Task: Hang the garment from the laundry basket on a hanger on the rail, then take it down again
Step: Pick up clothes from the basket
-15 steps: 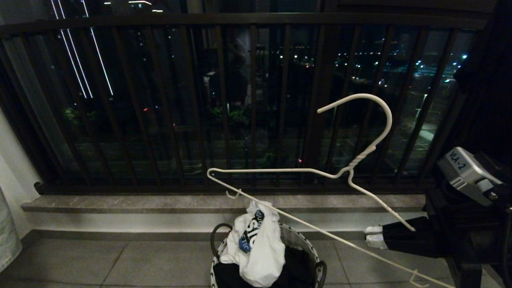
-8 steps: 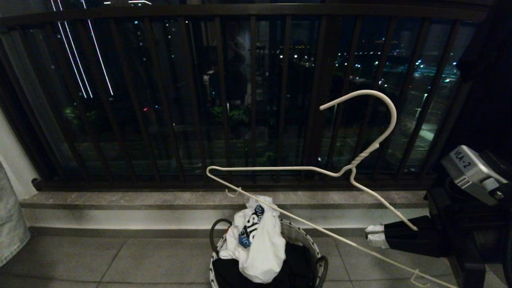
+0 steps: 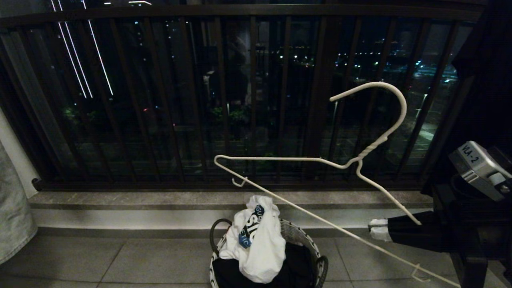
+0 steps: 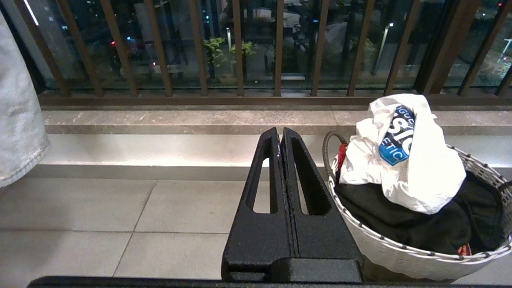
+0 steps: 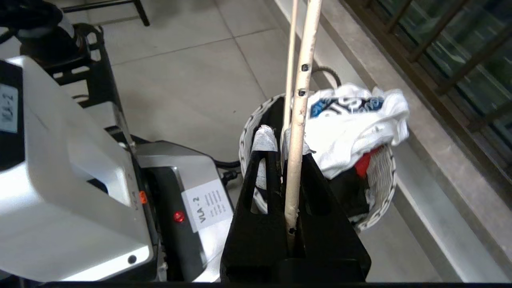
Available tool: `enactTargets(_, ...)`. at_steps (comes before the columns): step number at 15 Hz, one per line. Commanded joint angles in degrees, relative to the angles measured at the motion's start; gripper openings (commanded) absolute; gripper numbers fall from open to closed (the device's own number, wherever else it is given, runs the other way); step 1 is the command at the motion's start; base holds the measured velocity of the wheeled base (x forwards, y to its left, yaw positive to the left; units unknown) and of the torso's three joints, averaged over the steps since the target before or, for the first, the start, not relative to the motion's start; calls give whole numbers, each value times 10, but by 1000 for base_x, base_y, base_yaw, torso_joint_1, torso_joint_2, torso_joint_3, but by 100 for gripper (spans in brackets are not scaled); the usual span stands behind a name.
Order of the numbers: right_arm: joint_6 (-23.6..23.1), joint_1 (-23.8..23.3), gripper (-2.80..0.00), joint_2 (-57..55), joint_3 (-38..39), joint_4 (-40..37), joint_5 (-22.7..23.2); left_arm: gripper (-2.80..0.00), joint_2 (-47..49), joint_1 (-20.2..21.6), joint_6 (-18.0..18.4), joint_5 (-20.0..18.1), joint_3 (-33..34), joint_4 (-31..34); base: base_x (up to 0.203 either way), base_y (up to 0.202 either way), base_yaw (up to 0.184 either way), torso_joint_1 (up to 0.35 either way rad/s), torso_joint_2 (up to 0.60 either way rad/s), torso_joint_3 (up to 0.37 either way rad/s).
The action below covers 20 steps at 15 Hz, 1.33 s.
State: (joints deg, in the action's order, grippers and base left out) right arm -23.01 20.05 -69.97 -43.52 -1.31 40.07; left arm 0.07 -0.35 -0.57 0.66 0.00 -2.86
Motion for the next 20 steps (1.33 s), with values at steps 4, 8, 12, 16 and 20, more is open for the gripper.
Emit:
enactTargets(4, -1, -4, -280, 25, 15, 1, 1, -280, 0, 0, 0, 0, 9, 0, 0, 0, 0, 0, 0, 0)
enactTargets(8, -5, -4, -280, 19, 15, 5, 1, -280, 0, 0, 0, 0, 9, 0, 0, 0, 0, 0, 0, 0)
enactTargets(12, -6, -4, -280, 25, 13, 7, -6, -280, 0, 0, 0, 0, 9, 0, 0, 0, 0, 0, 0, 0)
enactTargets(16, 10, -5, -280, 22, 12, 36, -26, -280, 0, 0, 0, 0, 9, 0, 0, 0, 0, 0, 0, 0)
enactTargets(20, 36, -5, -280, 22, 10, 49, -30, -280, 0, 0, 0, 0, 9, 0, 0, 0, 0, 0, 0, 0)
